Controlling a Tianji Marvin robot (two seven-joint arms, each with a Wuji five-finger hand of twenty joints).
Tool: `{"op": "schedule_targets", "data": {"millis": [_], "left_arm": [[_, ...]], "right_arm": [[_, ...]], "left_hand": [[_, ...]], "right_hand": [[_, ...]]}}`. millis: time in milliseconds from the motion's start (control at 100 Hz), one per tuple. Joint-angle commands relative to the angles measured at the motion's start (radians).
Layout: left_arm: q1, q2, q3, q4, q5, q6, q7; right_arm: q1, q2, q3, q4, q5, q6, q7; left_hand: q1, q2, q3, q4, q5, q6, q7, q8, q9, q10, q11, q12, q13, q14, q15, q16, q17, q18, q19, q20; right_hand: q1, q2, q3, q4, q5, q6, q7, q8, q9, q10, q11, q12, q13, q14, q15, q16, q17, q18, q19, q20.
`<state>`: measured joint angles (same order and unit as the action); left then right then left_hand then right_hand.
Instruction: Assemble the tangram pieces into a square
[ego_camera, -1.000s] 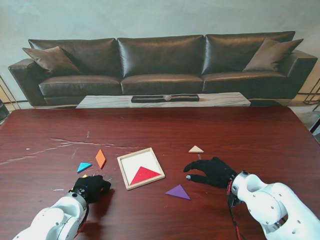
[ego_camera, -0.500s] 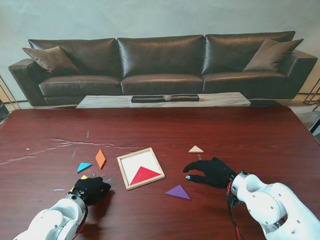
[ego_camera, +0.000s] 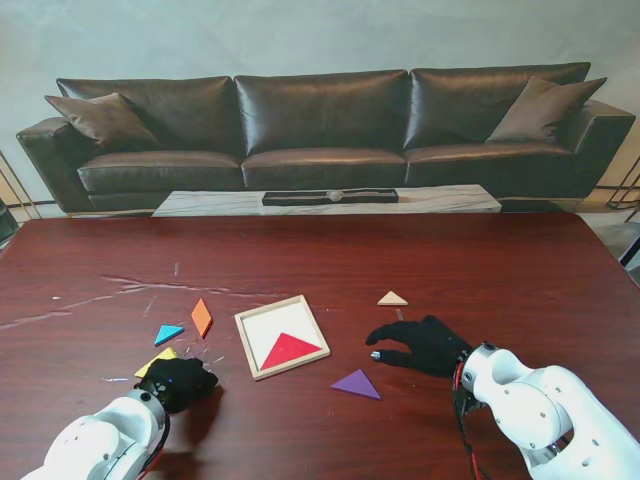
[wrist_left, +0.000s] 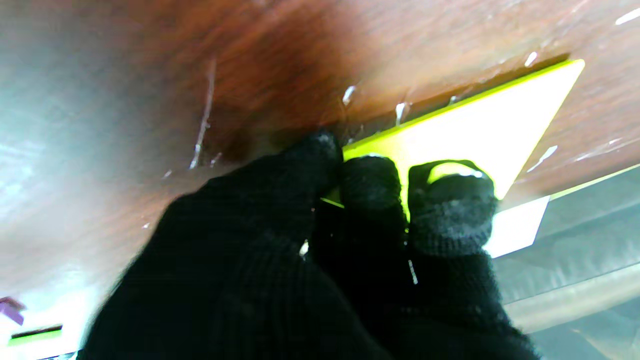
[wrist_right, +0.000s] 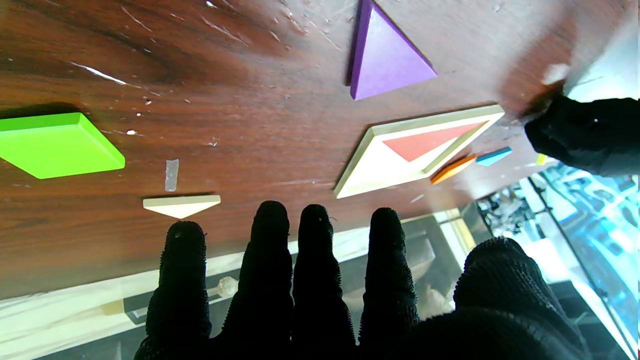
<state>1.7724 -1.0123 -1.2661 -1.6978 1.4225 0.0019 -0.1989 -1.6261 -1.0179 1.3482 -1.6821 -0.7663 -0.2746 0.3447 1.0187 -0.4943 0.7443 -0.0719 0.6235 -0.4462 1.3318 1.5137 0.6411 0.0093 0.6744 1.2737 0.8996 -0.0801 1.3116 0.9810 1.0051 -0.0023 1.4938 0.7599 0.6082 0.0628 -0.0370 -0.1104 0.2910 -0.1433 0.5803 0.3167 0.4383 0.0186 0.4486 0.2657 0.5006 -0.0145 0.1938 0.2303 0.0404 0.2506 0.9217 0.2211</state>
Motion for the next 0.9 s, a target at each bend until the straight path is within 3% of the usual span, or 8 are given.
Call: {"op": "schedule_targets", "data": {"millis": [0,260,580,890], "left_arm": [[0.002,0.004,-0.004,-0.007,0.003,-0.008,0.009],[-0.032,0.003,-0.009,-0.031,0.016,-0.054,0.086],[-0.082,0.004,-0.007,-0.074,0.044,-0.105,0.086],[-0.126,0.001,0.004,-0.091,0.018,-0.135,0.081]], "right_arm": [[-0.005,0.001,-0.005,0.0,0.0,0.001,0.0],[-0.001,0.001,-0.009,0.004,0.001,0.006,0.001],[-0.001,0.001,-0.008,0.001,0.001,0.007,0.003],[0.0,0.001,-0.006,0.001,-0.008,0.008,0.001]], "left_hand": [[0.055,-0.002,-0.08,-0.005,0.009,-0.02,0.032,0.045,0.149,-0.059,0.561,0.122,-0.034,-0.02,0.01,0.014,0.008,0.019,0.019,0.016],[0.057,0.001,-0.086,-0.007,0.005,-0.018,0.032,0.048,0.147,-0.06,0.56,0.136,-0.038,-0.021,0.012,0.018,0.003,0.023,0.017,0.021],[0.056,0.002,-0.089,-0.008,0.005,-0.018,0.031,0.05,0.148,-0.06,0.556,0.14,-0.038,-0.022,0.011,0.019,0.003,0.024,0.015,0.025],[0.057,0.004,-0.091,-0.007,0.002,-0.016,0.029,0.049,0.148,-0.06,0.555,0.142,-0.038,-0.022,0.011,0.02,0.003,0.024,0.014,0.027]], "right_hand": [[-0.029,0.011,-0.013,0.025,-0.044,-0.013,-0.008,0.01,-0.011,0.001,-0.011,-0.007,0.022,-0.022,-0.007,0.001,-0.007,0.02,0.014,0.001],[-0.03,0.013,-0.012,0.025,-0.046,-0.012,-0.01,0.009,-0.013,0.001,-0.012,-0.008,0.022,-0.024,-0.007,0.001,-0.007,0.019,0.014,0.001],[-0.03,0.013,-0.012,0.025,-0.049,-0.011,-0.011,0.009,-0.012,0.001,-0.012,-0.008,0.023,-0.027,-0.006,0.001,-0.007,0.019,0.015,0.001],[-0.029,0.013,-0.012,0.026,-0.05,-0.012,-0.011,0.009,-0.014,0.004,-0.011,-0.007,0.023,-0.028,-0.006,0.001,-0.008,0.017,0.015,0.001]]}}
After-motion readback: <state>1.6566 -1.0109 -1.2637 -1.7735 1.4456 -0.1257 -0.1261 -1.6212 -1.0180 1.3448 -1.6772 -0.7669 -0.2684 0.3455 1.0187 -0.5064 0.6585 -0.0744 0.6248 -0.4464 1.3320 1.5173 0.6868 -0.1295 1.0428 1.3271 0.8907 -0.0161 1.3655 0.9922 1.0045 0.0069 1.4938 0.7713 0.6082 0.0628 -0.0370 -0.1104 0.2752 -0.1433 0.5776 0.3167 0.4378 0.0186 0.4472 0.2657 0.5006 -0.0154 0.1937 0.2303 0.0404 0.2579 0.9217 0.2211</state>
